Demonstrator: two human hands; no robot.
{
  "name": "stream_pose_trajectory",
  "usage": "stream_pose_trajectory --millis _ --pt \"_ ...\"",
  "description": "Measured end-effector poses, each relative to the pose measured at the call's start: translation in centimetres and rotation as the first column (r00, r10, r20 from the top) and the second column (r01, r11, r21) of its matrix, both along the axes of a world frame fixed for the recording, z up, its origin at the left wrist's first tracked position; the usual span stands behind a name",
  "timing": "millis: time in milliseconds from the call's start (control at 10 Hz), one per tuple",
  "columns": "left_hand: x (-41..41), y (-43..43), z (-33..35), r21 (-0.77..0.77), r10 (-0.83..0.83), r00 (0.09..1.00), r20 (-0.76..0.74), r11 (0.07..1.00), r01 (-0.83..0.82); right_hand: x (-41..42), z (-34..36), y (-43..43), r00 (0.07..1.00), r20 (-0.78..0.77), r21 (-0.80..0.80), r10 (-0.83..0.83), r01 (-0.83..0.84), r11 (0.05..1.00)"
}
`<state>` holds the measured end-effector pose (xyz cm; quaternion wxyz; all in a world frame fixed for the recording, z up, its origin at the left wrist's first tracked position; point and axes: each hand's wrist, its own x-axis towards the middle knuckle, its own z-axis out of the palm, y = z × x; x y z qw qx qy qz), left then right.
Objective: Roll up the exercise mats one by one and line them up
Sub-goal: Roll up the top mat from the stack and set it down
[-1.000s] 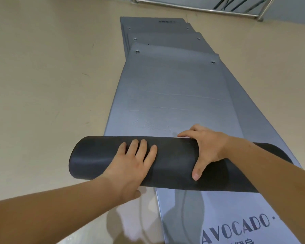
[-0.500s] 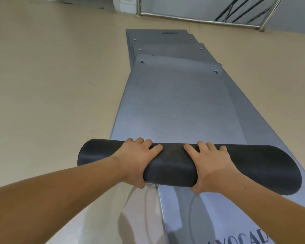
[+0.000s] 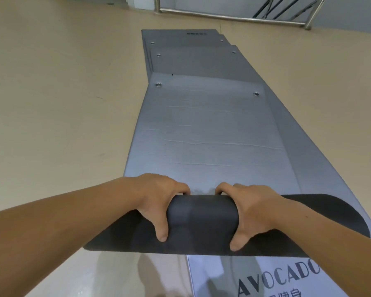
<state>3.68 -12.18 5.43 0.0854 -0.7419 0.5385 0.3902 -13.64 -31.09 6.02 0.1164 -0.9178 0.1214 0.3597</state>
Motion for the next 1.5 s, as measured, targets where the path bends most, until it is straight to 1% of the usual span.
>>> stream_pose_trajectory --millis 100,200,300,400,500,600,700,800,900,1000,1100,1200,1300,1400,1500 --pt "1.7 1.1 -0.2 -0.139 0.077 0.974 0.213 0.989 -0.048 1.2 -0.1 -1.7 0.988 0.088 0.056 -0.131 0.126 0.99" --pt "2.2 2.0 -0.1 -0.337 0.194 0.894 0.404 0.94 -0.052 2.2 0.1 -3.9 0.939 0.244 0.034 -0.242 0.241 0.97" --pt "1.1 3.0 -1.4 -0.333 0.127 0.917 0.378 0.943 0.007 3.4 -0.1 -4.5 0.936 0.268 -0.047 -0.229 0.25 0.967" --pt "-0.8 3.7 -3.5 -0.174 0.058 0.897 0.439 0.985 0.022 4.5 -0.5 -4.0 0.969 0.214 -0.096 -0.125 0.148 0.984" --pt "-1.6 3.6 -5.6 -0.172 0.065 0.862 0.503 0.985 0.026 4.8 0.2 -3.0 0.985 0.164 -0.062 -0.056 0.067 0.996" --pt "-0.5 3.5 -5.8 -0.239 0.077 0.862 0.5 0.97 0.051 4.3 0.0 -1.6 0.998 0.06 -0.122 0.0 0.007 0.992" --pt "-0.3 3.3 -5.5 -0.236 0.04 0.858 0.511 0.967 0.096 2.7 -1.8 -0.2 0.99 0.093 -0.283 0.106 -0.076 0.956" --pt "-0.4 3.3 -5.6 -0.221 0.019 0.863 0.505 0.969 0.108 1.3 -2.7 -0.2 0.968 0.194 -0.311 0.159 -0.093 0.946" --pt "0.1 3.3 -4.7 -0.223 -0.014 0.878 0.478 0.965 0.137 1.2 -2.1 -0.3 0.972 0.207 -0.238 0.111 -0.06 0.969" --pt "0.9 3.4 -3.3 -0.239 -0.041 0.891 0.452 0.957 0.165 1.4 -1.1 -0.3 0.986 0.166 -0.126 0.021 0.0 0.992" --pt "0.6 3.0 -1.2 -0.149 -0.105 0.924 0.368 0.974 0.17 0.2 -0.6 -0.4 0.995 0.088 0.047 -0.053 0.049 0.998" --pt "-0.3 1.8 -0.3 -0.124 -0.1 0.94 0.328 0.981 0.148 -1.2 -0.2 -1.0 0.997 0.014 0.101 -0.077 0.076 0.992" --pt "-0.6 0.4 -0.1 -0.1 -0.003 0.966 0.259 0.995 0.03 -1.8 0.9 -0.3 0.995 0.076 -0.102 0.068 -0.06 0.993" --pt "1.0 -0.3 -0.7 -0.123 0.142 0.982 0.127 0.984 -0.127 -1.6 0.2 2.4 0.995 0.018 -0.291 0.099 -0.089 0.953" --pt "2.8 0.2 -1.3 -0.078 0.202 0.979 -0.019 0.976 -0.203 -0.9 -2.1 3.7 0.996 -0.026 -0.368 0.087 -0.09 0.925"
